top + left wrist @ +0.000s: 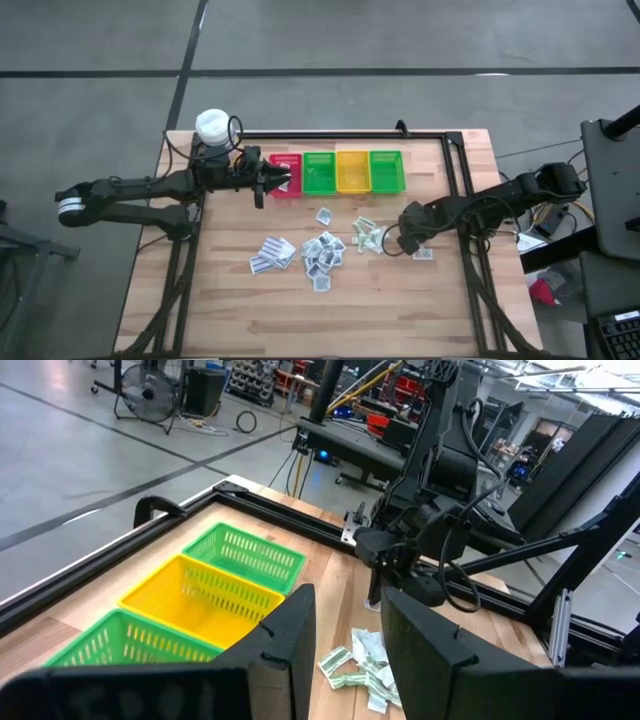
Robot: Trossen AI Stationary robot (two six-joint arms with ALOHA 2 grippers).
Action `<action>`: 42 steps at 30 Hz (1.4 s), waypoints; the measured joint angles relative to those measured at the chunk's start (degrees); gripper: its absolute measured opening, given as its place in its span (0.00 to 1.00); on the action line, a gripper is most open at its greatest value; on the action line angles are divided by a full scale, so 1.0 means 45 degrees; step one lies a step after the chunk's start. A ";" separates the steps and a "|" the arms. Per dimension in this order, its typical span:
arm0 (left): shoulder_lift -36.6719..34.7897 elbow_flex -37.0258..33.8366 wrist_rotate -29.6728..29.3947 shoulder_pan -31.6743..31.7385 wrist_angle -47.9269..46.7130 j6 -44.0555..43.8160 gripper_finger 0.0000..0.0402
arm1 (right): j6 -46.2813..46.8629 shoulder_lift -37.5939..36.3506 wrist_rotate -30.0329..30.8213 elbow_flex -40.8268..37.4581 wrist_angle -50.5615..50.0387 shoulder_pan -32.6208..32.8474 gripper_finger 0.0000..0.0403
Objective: Pick & Place First Aid Supplies
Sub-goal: Put the ointment pack into the red bin
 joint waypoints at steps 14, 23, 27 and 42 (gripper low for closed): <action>0.0000 0.0000 0.0000 0.0000 0.0163 -0.0005 0.27 | 0.1014 -0.1991 0.0339 -0.0075 0.0083 0.0013 0.02; 0.0000 0.0000 0.0247 -0.0005 0.0437 -0.0377 0.27 | -0.0538 -0.5517 0.2465 0.0576 0.1043 0.0010 0.02; 0.0067 0.0000 0.0566 -0.0015 0.0437 -0.0476 0.27 | -0.2927 -0.6738 0.3197 0.0599 0.4268 0.0010 0.02; 0.1269 0.0210 0.0903 -0.0181 0.2253 0.0032 0.28 | -0.7277 -0.4256 0.6553 0.1750 0.9585 -0.0233 0.02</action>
